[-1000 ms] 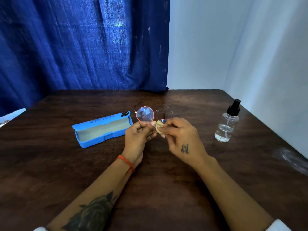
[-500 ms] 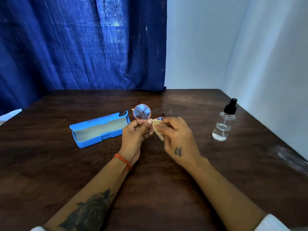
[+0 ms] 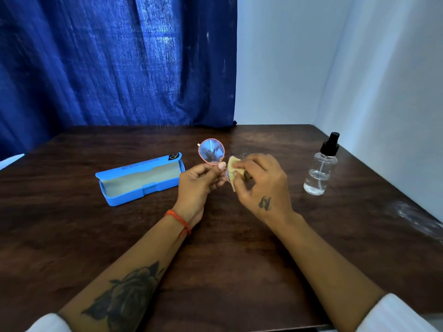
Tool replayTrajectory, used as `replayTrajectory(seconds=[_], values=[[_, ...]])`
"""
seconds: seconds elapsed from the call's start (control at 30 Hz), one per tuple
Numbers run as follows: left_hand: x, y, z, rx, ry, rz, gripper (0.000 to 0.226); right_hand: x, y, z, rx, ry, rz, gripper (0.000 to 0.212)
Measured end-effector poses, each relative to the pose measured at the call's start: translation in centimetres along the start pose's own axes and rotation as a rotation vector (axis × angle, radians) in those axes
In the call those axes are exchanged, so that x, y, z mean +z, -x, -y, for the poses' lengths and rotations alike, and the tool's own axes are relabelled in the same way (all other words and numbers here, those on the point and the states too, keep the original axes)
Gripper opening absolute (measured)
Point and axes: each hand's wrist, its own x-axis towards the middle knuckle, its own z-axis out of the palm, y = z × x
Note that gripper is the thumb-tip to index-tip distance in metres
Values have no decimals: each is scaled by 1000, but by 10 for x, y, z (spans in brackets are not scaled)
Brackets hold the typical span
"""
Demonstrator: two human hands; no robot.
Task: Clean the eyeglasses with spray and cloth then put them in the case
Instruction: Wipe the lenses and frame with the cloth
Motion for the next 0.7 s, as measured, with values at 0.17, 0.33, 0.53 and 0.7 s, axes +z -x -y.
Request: replayTrajectory(seconds=[0.17,0.33,0.53,0.7], values=[[-3,-1,-2,11,9,7,13,2,6,1,-129,-76,155,17],[0,3,-2,42,-37,31,16,-3,4,-1,-74,-49,133,8],[-4,3,-5,63,-44,8,17,-5,3,-8,62,-44,-16,9],[-8,1,-4,79,-52,7,20,3,7,-5,-65,-100,43,15]])
